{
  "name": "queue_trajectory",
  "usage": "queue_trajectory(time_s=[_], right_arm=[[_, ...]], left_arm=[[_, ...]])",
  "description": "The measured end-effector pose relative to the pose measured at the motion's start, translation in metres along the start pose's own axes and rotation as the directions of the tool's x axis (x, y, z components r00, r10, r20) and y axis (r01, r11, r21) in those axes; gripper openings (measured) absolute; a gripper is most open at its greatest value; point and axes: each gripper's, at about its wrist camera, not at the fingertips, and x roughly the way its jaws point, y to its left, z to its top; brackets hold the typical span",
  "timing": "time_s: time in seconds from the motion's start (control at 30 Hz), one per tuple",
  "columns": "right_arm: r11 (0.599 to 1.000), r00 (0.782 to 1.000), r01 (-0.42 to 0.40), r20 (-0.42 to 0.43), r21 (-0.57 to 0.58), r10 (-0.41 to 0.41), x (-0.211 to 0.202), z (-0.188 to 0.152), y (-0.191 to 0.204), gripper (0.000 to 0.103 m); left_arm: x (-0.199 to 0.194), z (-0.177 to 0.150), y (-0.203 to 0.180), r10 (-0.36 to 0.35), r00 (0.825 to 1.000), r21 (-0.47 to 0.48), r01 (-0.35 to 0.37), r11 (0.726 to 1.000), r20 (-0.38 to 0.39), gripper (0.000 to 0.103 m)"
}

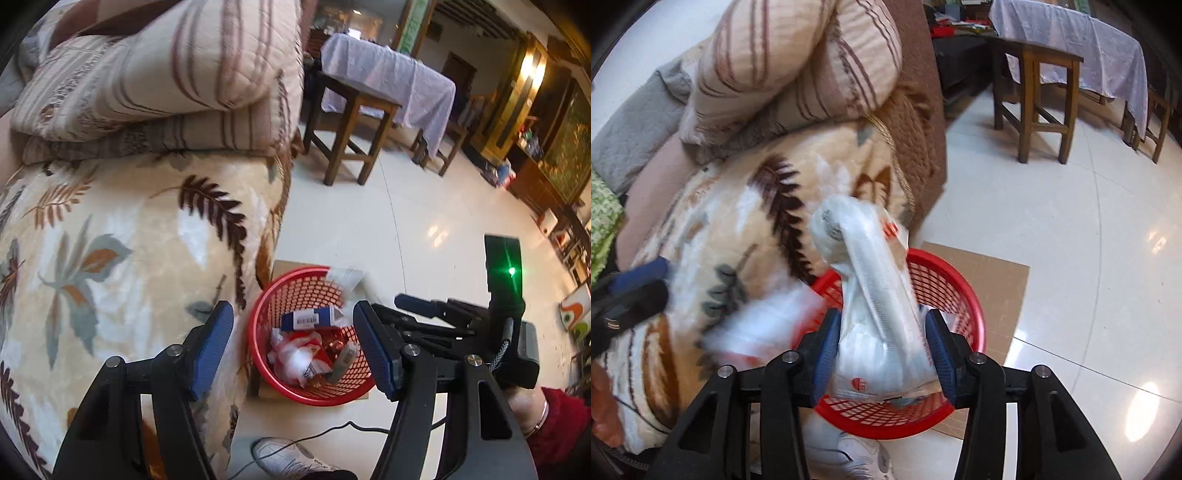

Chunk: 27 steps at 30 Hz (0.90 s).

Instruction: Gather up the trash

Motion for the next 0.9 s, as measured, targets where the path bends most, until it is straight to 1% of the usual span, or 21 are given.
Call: queue_trajectory(time_s=[0.07,0.13,0.2,0.23,0.3,0.33,0.37,0.4,0.43,0.47,0.53,0.57,0.6,0.63,0.67,0.7,0.73,0.77,0.8,0.87,0.9], right_arm=[[1.000,1.000,-0.009,0.001,0.012,0.009,-0.002,-0.001,-0.002,0.052],[1.000,1.000,-0.011,0.014,-0.015,0.012,-0.007,-0.002,0.003,0.052],[0.999,1.000,0.007,0.029,-0.045,-0.005,-0.014,-0.001,0.014,0.052],[0.999,0.999,-0.004,0.044,-0.054,0.007,-0.020,-0.001,0.020,0.052],[0.996,0.997,-0.022,0.071,-0.091,0.028,-0.034,0.000,0.038,0.052],[0.994,0.996,-0.028,0.085,-0.110,0.037,-0.040,0.000,0.049,0.054],[0.991,0.994,-0.033,0.098,-0.127,0.046,-0.046,0.000,0.058,0.057],[0.989,0.992,-0.034,0.115,-0.147,0.051,-0.054,0.000,0.072,0.064],[0.987,0.990,-0.023,0.132,-0.162,0.045,-0.061,-0.001,0.083,0.069],[0.984,0.988,-0.008,0.153,-0.179,0.036,-0.068,-0.003,0.095,0.070],[0.978,0.983,0.015,0.183,-0.210,0.024,-0.079,-0.008,0.120,0.078],[0.974,0.981,0.022,0.193,-0.225,0.023,-0.083,-0.012,0.133,0.079],[0.969,0.979,0.026,0.205,-0.246,0.025,-0.086,-0.015,0.148,0.079],[0.962,0.977,0.028,0.213,-0.270,0.031,-0.087,-0.017,0.162,0.080],[0.947,0.974,0.031,0.224,-0.319,0.044,-0.087,-0.021,0.182,0.080],[0.935,0.972,0.036,0.230,-0.352,0.049,-0.086,-0.023,0.196,0.080],[0.922,0.971,0.042,0.235,-0.384,0.053,-0.085,-0.026,0.211,0.080],[0.906,0.968,0.037,0.239,-0.422,0.072,-0.083,-0.030,0.231,0.080],[0.894,0.965,0.028,0.246,-0.446,0.093,-0.083,-0.033,0.243,0.080],[0.863,0.956,0.044,0.272,-0.504,0.110,-0.080,-0.039,0.274,0.080],[0.850,0.953,0.053,0.280,-0.524,0.113,-0.078,-0.044,0.284,0.080]], left_arm=[[-0.015,0.000,0.010,0.020,0.999,-0.023,-0.020,1.000,0.026,0.066],[-0.037,-0.002,0.022,0.039,0.997,-0.065,-0.035,0.997,0.064,0.066],[-0.059,-0.008,0.033,0.092,0.990,-0.103,-0.081,0.991,0.103,0.068],[-0.069,-0.012,0.039,0.116,0.986,-0.124,-0.101,0.987,0.117,0.069],[-0.095,-0.025,0.052,0.178,0.973,-0.152,-0.156,0.976,0.146,0.070],[-0.106,-0.032,0.057,0.225,0.962,-0.163,-0.199,0.966,0.155,0.071],[-0.115,-0.038,0.061,0.255,0.953,-0.173,-0.226,0.959,0.164,0.071],[-0.125,-0.045,0.065,0.279,0.944,-0.179,-0.248,0.952,0.176,0.073],[-0.139,-0.055,0.068,0.321,0.928,-0.183,-0.287,0.940,0.191,0.075],[-0.146,-0.063,0.071,0.350,0.915,-0.189,-0.315,0.930,0.202,0.076],[-0.166,-0.083,0.078,0.426,0.877,-0.218,-0.381,0.898,0.221,0.083],[-0.178,-0.094,0.083,0.468,0.853,-0.246,-0.413,0.877,0.232,0.084],[-0.187,-0.104,0.088,0.497,0.834,-0.272,-0.434,0.859,0.239,0.085],[-0.197,-0.116,0.094,0.534,0.810,-0.307,-0.459,0.834,0.241,0.087],[-0.203,-0.124,0.098,0.555,0.797,-0.326,-0.472,0.819,0.239,0.087],[-0.208,-0.134,0.104,0.583,0.777,-0.352,-0.491,0.797,0.237,0.087],[-0.213,-0.144,0.110,0.620,0.748,-0.375,-0.518,0.769,0.236,0.087],[-0.216,-0.150,0.114,0.648,0.727,-0.386,-0.543,0.745,0.228,0.087],[-0.218,-0.156,0.120,0.670,0.711,-0.394,-0.566,0.725,0.213,0.087],[-0.222,-0.169,0.130,0.688,0.699,-0.423,-0.574,0.701,0.193,0.087],[-0.225,-0.175,0.135,0.702,0.686,-0.443,-0.577,0.686,0.192,0.087]])
